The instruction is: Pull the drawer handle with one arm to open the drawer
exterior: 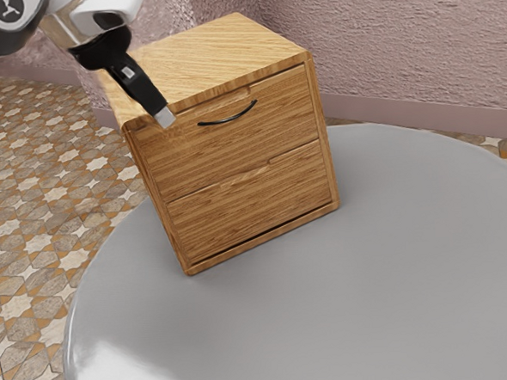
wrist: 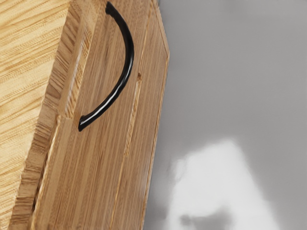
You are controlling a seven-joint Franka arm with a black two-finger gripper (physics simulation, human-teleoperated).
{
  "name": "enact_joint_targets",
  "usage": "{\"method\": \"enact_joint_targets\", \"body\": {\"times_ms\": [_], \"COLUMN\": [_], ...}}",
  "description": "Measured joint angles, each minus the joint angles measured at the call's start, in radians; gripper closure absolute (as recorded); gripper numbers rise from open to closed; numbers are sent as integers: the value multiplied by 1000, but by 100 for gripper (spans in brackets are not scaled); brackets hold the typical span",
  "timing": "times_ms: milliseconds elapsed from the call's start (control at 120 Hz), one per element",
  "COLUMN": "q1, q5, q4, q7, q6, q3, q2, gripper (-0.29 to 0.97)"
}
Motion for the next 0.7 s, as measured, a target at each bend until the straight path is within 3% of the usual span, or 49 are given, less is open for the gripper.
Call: {"method": "enact_joint_targets", "body": {"times_ms": [50,100,242,333,400,517,583,667,700], "q1": [33,32,-154,-277,-278,-188,-177,-220,-230], "q5": [22,36,55,58,60,64,28,-161,-241], "q4": [208,281,187,156,114,60,54,50,46], "q7": [-5,0,14,22,28,38,51,89,116], "q6": [-73,-133,-194,-201,-201,-212,-218,-216,-216], "q3": [-2,-23,-194,-233,-238,-228,-135,182,270], "q2": [20,28,35,38,37,51,122,328,387], "gripper": [0,0,0,0,0,0,0,0,0]}}
